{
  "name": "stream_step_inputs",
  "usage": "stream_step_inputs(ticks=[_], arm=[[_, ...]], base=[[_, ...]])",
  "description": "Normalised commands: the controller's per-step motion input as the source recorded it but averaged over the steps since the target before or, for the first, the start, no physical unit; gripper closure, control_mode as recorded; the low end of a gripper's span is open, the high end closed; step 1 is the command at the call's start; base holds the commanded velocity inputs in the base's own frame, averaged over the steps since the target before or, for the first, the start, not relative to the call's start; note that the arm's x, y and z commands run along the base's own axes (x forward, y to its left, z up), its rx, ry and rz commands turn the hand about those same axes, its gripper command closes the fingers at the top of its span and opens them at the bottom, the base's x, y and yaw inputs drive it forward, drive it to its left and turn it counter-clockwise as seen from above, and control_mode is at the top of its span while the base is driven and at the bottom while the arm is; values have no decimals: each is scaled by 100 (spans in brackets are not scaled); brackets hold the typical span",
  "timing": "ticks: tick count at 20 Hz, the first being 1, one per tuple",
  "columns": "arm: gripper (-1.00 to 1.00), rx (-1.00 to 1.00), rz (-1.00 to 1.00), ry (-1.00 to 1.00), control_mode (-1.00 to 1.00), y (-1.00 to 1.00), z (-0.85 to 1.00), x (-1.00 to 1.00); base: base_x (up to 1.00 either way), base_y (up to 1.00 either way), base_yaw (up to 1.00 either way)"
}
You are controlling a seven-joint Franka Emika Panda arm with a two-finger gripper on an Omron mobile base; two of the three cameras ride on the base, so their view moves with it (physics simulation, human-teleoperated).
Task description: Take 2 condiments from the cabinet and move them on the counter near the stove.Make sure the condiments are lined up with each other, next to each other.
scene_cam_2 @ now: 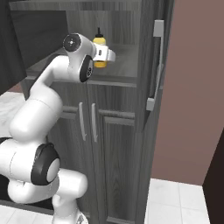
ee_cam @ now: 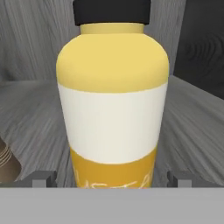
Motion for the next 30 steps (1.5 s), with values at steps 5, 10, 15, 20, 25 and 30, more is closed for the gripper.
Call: stream_step_inputs(ticks=[5, 10, 15, 20, 25, 30], arm=[[-100, 0, 0, 0, -100, 0, 0, 22], [-100, 0, 0, 0, -100, 0, -2, 23], [100, 0, 0, 0, -100, 0, -6, 16], [100, 0, 0, 0, -100, 0, -4, 4], [100, 0, 0, 0, -100, 0, 0, 0], [100, 0, 2, -8, -100, -1, -1, -23]], base=[[0, 0, 0], [0, 0, 0], [0, 0, 0], [0, 0, 0], [0, 0, 0], [0, 0, 0]])
